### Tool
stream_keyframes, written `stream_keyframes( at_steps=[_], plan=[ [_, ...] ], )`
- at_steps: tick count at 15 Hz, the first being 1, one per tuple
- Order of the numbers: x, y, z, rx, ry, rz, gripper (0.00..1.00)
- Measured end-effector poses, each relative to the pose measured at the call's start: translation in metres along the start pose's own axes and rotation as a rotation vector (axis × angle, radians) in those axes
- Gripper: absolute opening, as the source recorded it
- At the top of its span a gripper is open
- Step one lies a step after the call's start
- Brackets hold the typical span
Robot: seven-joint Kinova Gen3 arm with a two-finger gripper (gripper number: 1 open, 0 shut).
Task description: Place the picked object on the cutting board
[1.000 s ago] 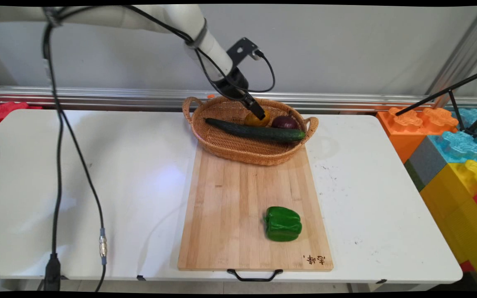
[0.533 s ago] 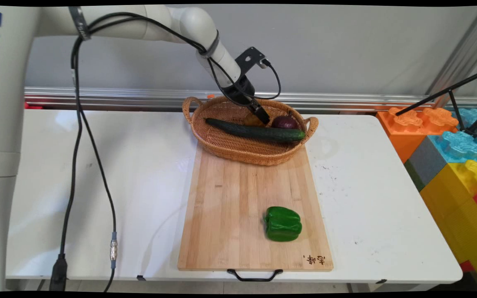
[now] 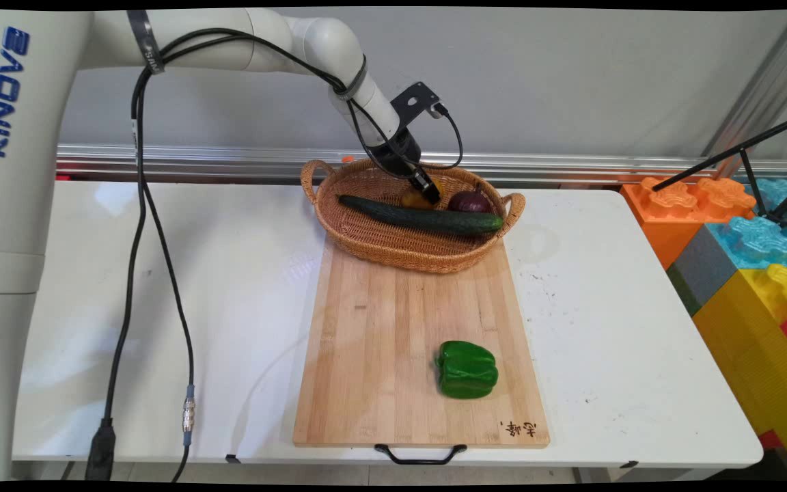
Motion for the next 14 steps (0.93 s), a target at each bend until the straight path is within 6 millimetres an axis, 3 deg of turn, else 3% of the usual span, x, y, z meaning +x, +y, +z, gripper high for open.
stream_keyframes(
  at_steps=[2,6,14],
  plan=[
    [0.000,0.001,-0.004,0.002,0.001,0.009,0.00],
    [0.003,0.009,-0.033,0.035,0.034,0.037,0.00],
    [0.016,0.066,-0.139,0.093,0.070,0.150,0.00]
  ],
)
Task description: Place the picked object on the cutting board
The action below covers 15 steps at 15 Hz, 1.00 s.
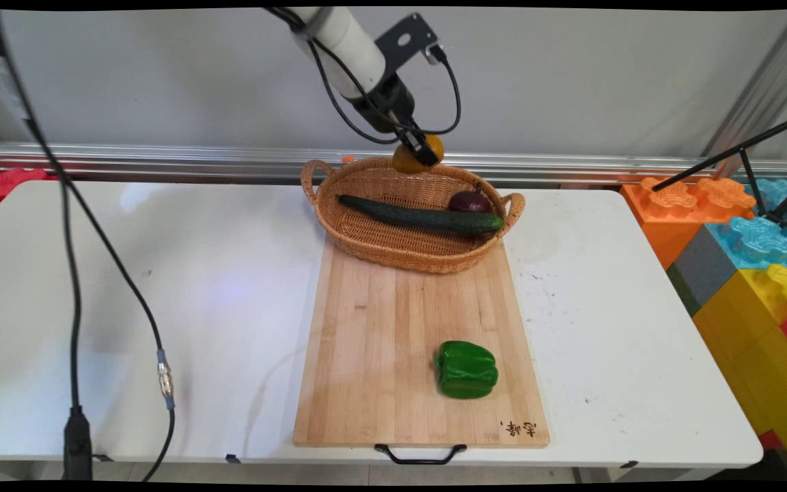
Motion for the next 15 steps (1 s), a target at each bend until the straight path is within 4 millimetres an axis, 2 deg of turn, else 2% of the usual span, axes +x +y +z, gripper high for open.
stream_keyframes(
  at_steps=[2,5,6,9,11,15],
  plan=[
    [0.003,0.019,-0.029,-0.027,0.002,0.026,0.00],
    [-0.002,0.041,-0.061,-0.069,-0.007,0.054,0.00],
    [-0.007,0.052,-0.076,-0.095,-0.018,0.066,0.00],
    [-0.026,0.078,-0.103,-0.172,-0.064,0.077,0.00],
    [-0.043,0.094,-0.114,-0.227,-0.093,0.087,0.00],
    [-0.072,0.119,-0.117,-0.305,-0.124,0.130,0.00]
  ],
)
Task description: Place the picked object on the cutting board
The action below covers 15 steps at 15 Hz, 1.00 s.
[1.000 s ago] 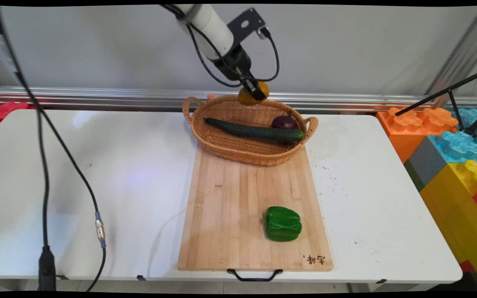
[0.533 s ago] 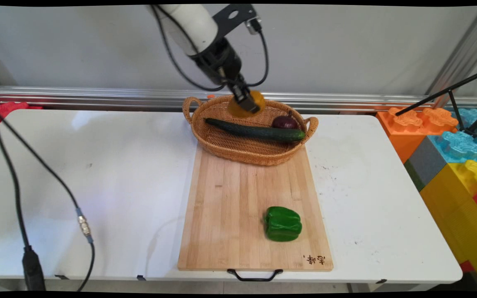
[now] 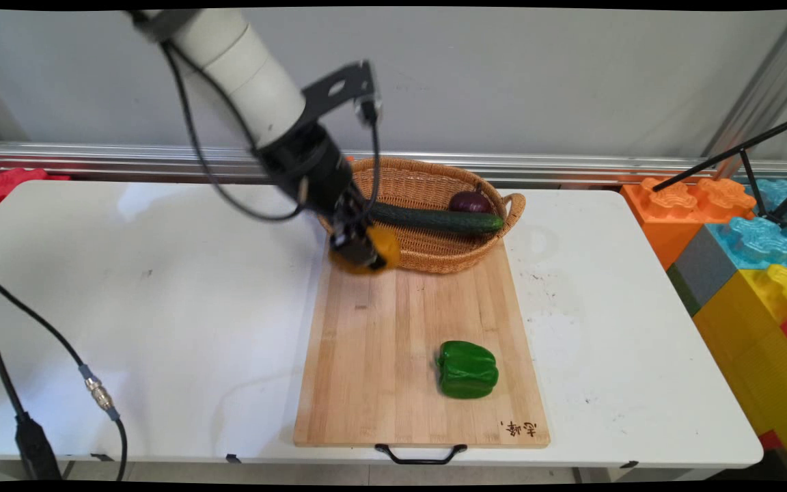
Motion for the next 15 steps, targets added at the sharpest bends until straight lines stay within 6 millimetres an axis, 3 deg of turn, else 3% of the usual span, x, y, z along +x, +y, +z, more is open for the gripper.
stream_keyframes(
  at_steps=[6,15],
  plan=[
    [-0.026,0.025,0.028,-0.090,-0.017,0.067,0.00],
    [-0.051,0.055,0.099,-0.110,-0.052,0.143,0.00]
  ],
)
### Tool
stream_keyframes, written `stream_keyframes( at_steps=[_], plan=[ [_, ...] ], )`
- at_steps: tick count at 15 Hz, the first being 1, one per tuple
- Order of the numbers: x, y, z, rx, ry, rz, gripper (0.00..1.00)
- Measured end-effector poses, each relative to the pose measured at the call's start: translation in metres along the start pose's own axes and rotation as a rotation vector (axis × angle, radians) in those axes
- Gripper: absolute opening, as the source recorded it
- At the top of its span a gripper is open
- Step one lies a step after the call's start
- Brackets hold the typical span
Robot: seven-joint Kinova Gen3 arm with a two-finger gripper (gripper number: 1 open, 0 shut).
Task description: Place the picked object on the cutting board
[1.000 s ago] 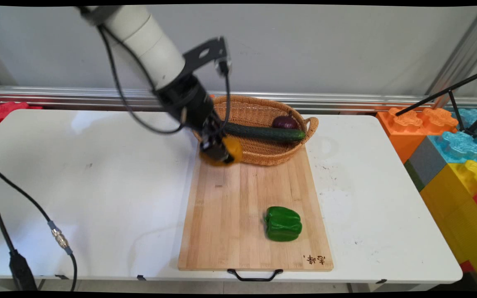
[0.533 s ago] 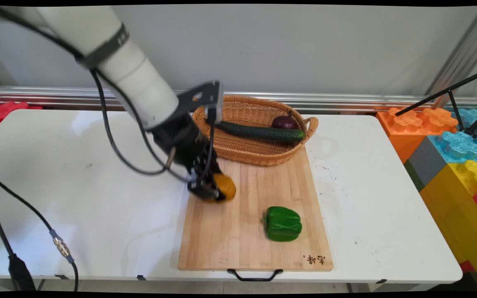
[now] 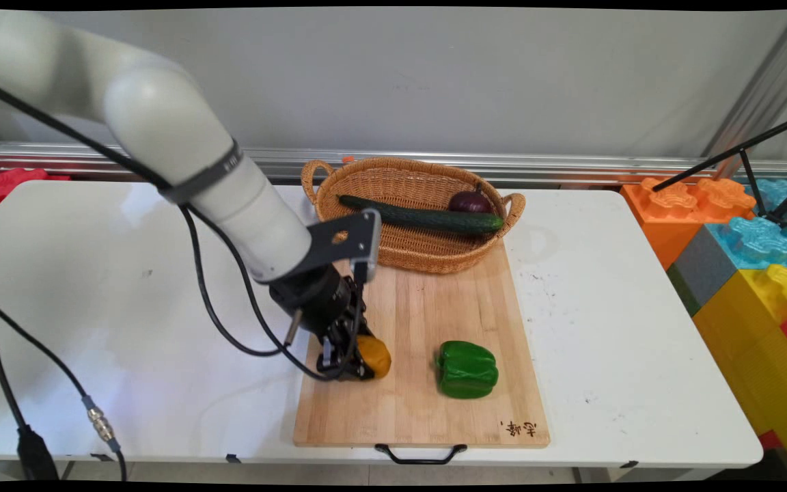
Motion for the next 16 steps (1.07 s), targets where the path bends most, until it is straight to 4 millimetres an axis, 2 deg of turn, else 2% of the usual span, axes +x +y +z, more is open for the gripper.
stream_keyframes(
  at_steps=[5,11,12,16],
  plan=[
    [-0.004,0.005,0.025,0.008,-0.009,0.020,0.00],
    [-0.005,0.006,0.044,0.011,-0.011,0.031,0.00],
    [-0.005,0.006,0.047,0.008,-0.009,0.034,1.00],
    [-0.004,0.004,0.050,-0.002,-0.007,0.037,1.00]
  ],
)
